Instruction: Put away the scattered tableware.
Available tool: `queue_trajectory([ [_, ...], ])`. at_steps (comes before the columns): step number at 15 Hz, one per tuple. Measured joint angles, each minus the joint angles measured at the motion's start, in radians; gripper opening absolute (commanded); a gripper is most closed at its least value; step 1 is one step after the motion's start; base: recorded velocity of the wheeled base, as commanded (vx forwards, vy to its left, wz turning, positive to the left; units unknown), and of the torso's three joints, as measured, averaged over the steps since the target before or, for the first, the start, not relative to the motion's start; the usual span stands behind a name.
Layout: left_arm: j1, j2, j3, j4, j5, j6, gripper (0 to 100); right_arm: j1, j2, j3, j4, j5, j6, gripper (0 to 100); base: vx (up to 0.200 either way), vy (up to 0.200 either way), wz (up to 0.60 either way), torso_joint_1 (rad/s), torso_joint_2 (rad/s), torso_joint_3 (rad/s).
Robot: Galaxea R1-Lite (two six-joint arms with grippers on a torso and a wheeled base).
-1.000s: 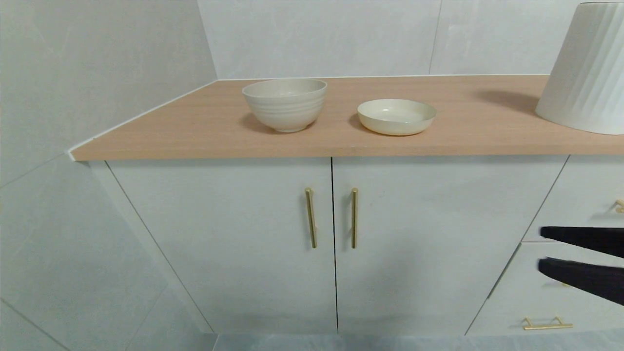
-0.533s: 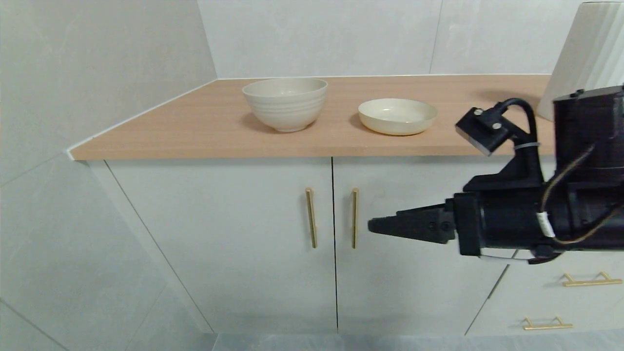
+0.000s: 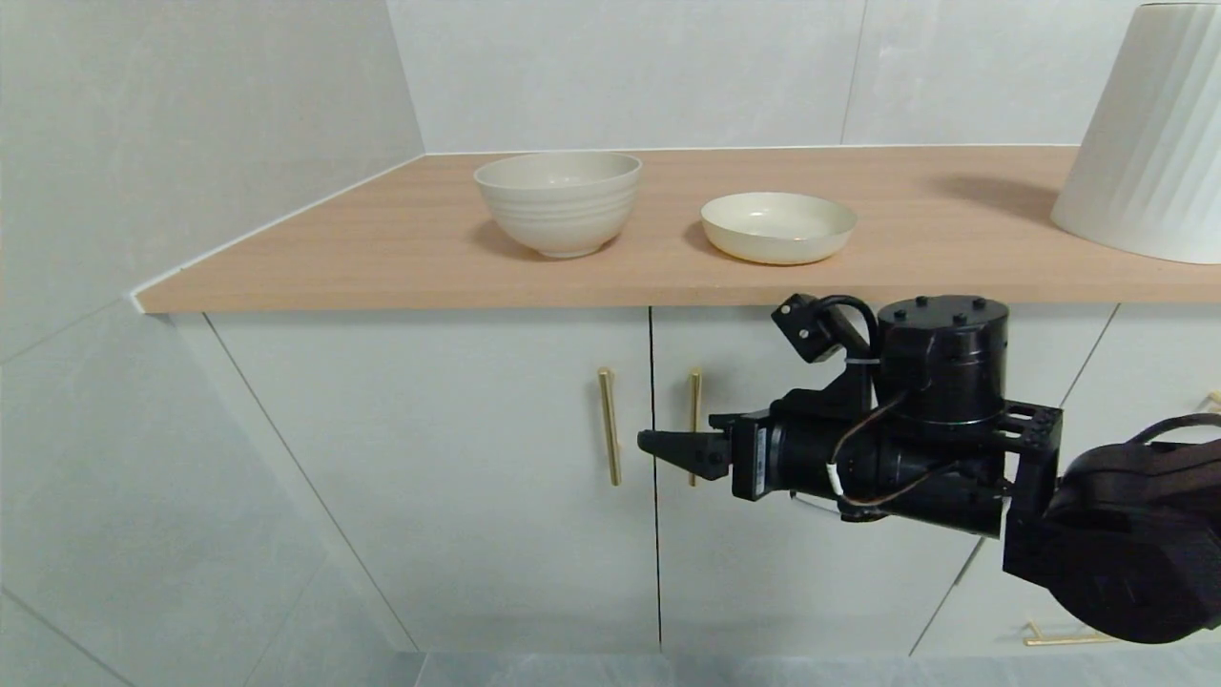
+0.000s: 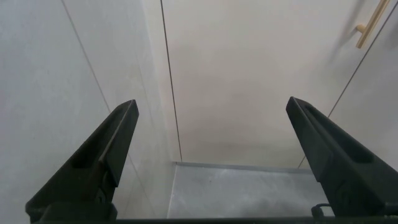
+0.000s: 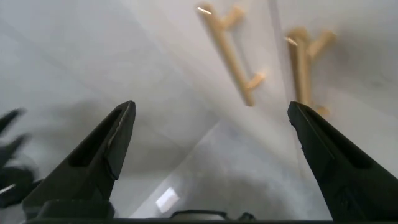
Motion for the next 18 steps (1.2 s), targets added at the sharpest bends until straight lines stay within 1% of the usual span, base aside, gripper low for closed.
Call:
queue_trajectory([
  [5,0.0,0.0,0.0,0.0,0.0,0.0,100,-0.003,0.081,0.001,-0.085,-0.031,0.0,100,0.0,0.0,0.0,0.0,0.0,0.0],
  [10,0.0,0.0,0.0,0.0,0.0,0.0,100,-0.015,0.142,-0.002,-0.201,-0.054,0.0,100,0.0,0.0,0.0,0.0,0.0,0.0],
  [13,0.0,0.0,0.0,0.0,0.0,0.0,100,-0.015,0.164,-0.002,-0.218,-0.054,0.004,100,0.0,0.0,0.0,0.0,0.0,0.0],
  [15,0.0,0.0,0.0,0.0,0.0,0.0,100,-0.014,0.171,-0.004,-0.255,-0.053,0.011,100,0.0,0.0,0.0,0.0,0.0,0.0],
  [18,0.0,0.0,0.0,0.0,0.0,0.0,100,-0.004,0.173,-0.002,-0.258,-0.051,0.033,100,0.0,0.0,0.0,0.0,0.0,0.0],
])
